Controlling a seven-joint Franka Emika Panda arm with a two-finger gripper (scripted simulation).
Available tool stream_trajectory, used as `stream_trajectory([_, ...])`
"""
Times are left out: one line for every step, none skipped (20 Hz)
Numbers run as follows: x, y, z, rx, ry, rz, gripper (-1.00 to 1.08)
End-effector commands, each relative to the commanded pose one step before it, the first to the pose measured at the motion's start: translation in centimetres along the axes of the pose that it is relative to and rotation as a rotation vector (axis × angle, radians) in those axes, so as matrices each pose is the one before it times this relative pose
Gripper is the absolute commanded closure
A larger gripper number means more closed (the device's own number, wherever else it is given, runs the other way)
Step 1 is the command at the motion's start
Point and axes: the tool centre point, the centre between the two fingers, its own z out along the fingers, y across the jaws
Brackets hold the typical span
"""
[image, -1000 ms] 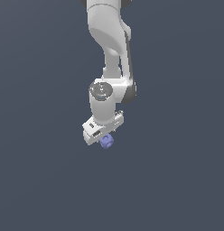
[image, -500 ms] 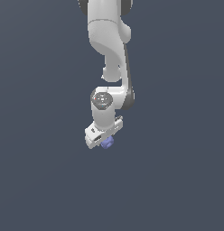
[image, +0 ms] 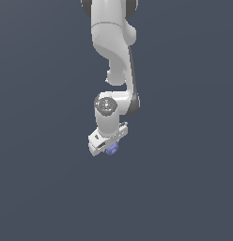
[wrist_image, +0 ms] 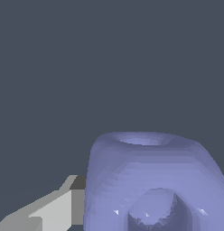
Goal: Pick up the object and move it to a goal position.
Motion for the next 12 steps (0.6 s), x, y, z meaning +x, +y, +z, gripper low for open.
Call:
stream_trajectory([0.014, -0.036, 0.056, 0.00049, -0.00024, -0.00044, 1.08])
stream_trajectory([0.0, 0.0, 0.0, 0.0, 0.0, 0.0, 1.08])
stream_trajectory([0.0, 0.0, 0.0, 0.0, 0.0, 0.0, 1.08])
stream_trajectory([-0.015, 0.041, -0.06, -0.00066, 0.00021, 0.00048, 1.08])
stream_trajectory([-0.012, 0.001, -0.021, 0.0, 0.0, 0.0, 1.08])
stream_trajectory([-0.037, 0.002, -0.063, 0.0, 0.0, 0.0, 1.08])
stream_trajectory([-0.062, 0.004, -0.106, 0.0, 0.0, 0.0, 1.08])
stream_trajectory([-0.088, 0.005, -0.148, 0.0, 0.0, 0.0, 1.08])
stream_trajectory([-0.113, 0.007, -0.191, 0.0, 0.0, 0.0, 1.08])
stream_trajectory([-0.138, 0.009, -0.234, 0.0, 0.0, 0.0, 1.08])
stream_trajectory([-0.163, 0.01, -0.278, 0.0, 0.0, 0.0, 1.08])
stream_trajectory([-0.189, 0.012, -0.321, 0.0, 0.0, 0.0, 1.08])
